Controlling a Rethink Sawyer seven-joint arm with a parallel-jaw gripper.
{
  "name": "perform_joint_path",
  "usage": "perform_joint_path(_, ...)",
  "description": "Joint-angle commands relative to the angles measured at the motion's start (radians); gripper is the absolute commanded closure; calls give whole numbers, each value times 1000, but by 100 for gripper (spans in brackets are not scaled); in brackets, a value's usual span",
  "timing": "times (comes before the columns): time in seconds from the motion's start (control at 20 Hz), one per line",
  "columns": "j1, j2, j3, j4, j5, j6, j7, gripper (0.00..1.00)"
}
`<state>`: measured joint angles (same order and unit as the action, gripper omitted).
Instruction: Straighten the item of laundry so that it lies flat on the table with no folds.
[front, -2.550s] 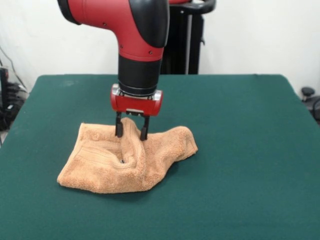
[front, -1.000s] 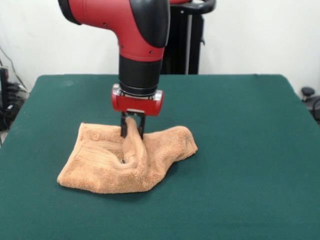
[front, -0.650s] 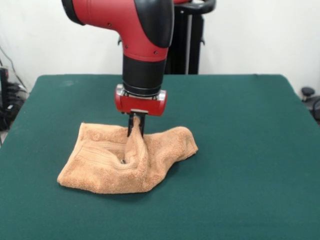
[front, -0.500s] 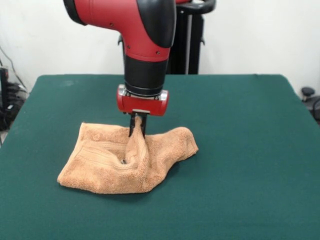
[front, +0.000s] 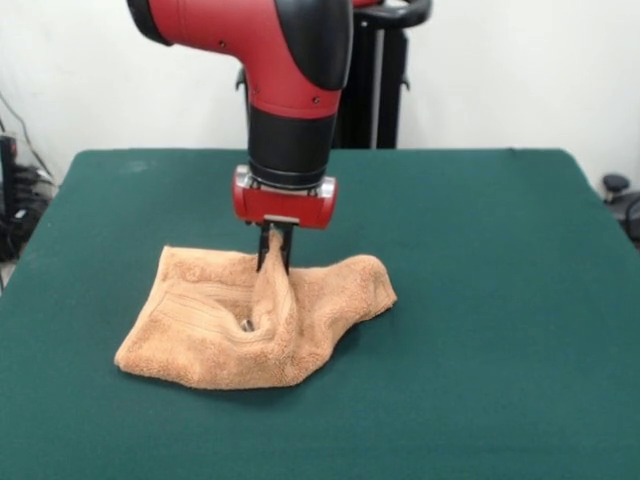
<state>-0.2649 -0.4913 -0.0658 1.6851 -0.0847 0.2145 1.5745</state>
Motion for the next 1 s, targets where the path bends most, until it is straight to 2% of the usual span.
perform_joint_path(0.05,41,-143,46,60,8,193,98,100)
perform_joint_path(0.35,39,-211,56,61,14,266,95,100)
perform_joint_path(0.65,44,-329,62,68,34,406,88,100)
perform_joint_path(1.0,47,-403,63,59,39,514,90,100)
